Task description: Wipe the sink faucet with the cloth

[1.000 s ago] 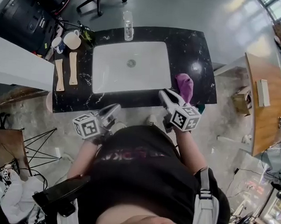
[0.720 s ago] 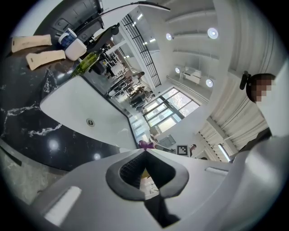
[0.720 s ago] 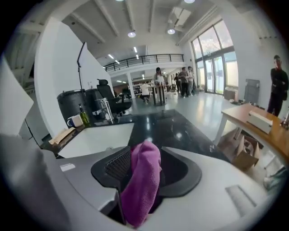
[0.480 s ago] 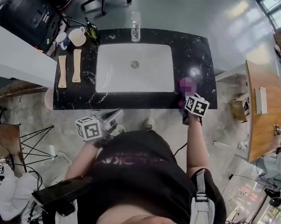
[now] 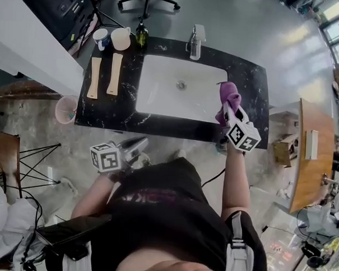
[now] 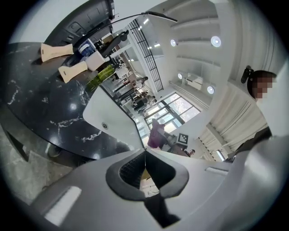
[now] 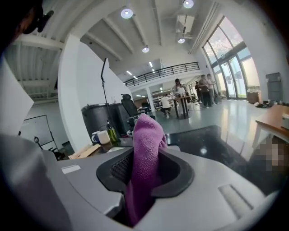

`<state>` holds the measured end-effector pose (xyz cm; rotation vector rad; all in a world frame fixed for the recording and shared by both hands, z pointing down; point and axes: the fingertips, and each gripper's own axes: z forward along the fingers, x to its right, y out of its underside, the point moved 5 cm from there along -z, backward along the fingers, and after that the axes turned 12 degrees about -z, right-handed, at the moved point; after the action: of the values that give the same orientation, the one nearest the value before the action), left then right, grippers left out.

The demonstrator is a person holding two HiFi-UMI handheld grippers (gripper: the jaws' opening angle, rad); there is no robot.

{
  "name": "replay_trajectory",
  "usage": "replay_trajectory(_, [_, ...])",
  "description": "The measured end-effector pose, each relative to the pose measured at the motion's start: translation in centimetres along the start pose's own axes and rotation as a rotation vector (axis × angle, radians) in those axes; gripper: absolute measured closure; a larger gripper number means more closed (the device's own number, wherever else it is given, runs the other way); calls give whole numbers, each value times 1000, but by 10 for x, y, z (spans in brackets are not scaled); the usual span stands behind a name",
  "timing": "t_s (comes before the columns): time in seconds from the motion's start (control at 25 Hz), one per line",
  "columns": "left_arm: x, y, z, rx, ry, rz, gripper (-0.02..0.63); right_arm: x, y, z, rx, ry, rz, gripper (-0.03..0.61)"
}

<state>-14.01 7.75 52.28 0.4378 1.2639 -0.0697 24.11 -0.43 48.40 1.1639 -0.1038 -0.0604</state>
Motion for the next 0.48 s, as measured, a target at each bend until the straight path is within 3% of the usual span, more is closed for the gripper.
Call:
replay_trajectory(0.28, [-14,-8,-25,116,2,-82,611,-41,-118,78,67,-176,-263,456])
replay_trajectory(0.48, [-20,-23,-31,275,-34,-130,611,-49,-171,166,-39,-323,-435,455])
